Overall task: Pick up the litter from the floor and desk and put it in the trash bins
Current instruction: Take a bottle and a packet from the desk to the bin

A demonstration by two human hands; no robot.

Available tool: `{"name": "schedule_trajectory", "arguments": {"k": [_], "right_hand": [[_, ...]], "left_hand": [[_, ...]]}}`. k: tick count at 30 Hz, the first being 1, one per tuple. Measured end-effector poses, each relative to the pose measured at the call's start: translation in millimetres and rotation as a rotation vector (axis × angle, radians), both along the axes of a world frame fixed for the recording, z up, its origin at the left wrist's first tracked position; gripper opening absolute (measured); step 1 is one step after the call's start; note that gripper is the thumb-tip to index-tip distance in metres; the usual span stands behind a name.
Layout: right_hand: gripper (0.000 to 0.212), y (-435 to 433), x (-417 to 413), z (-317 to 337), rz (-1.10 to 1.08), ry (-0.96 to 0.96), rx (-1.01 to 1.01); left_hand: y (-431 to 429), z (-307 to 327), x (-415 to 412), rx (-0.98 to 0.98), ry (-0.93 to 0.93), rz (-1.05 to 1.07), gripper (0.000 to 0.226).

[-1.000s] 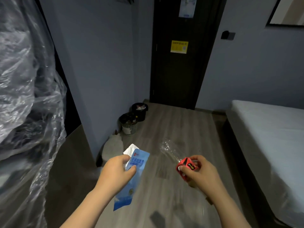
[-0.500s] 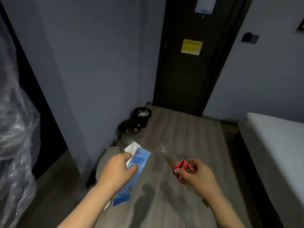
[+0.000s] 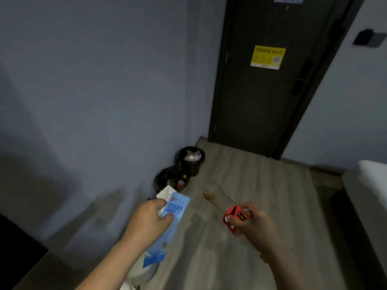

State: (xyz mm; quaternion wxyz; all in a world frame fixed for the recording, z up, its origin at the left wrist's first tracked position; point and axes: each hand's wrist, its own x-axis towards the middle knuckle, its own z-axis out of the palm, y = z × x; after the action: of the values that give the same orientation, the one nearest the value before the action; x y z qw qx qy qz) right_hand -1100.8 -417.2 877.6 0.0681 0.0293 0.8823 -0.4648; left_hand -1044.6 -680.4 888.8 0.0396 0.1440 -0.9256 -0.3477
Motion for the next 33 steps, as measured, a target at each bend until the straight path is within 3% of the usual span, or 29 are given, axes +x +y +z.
{"name": "schedule_trajectory", "arguments": {"k": [6, 9, 16, 21, 27, 33], "right_hand": [[0.033, -3, -121, 4, 0.056, -0.028, 0.045], [0.039, -11, -166, 0, 0.107, -0.058, 0.091], [0.044, -41, -276, -23, 0.124, -0.136, 0.182], [0.044, -92, -368, -37, 0.172, -0.224, 0.301], [0.052, -167, -456, -67, 0.338, -0.355, 0.439], [0.054, -227, -515, -104, 0.448, -0.45, 0.527]], "left_hand": [[-2, 0, -104, -0.071, -0.003, 0.043, 0.015], [-9, -7, -144, -0.063, 0.0, 0.071, 0.025], [-49, -42, -258, 0.001, -0.081, 0.096, 0.016], [-102, -68, -338, 0.043, -0.166, 0.097, 0.035], [-172, -80, -406, 0.053, -0.203, 0.137, 0.039], [-213, -103, -435, 0.079, -0.322, 0.205, 0.024]]}}
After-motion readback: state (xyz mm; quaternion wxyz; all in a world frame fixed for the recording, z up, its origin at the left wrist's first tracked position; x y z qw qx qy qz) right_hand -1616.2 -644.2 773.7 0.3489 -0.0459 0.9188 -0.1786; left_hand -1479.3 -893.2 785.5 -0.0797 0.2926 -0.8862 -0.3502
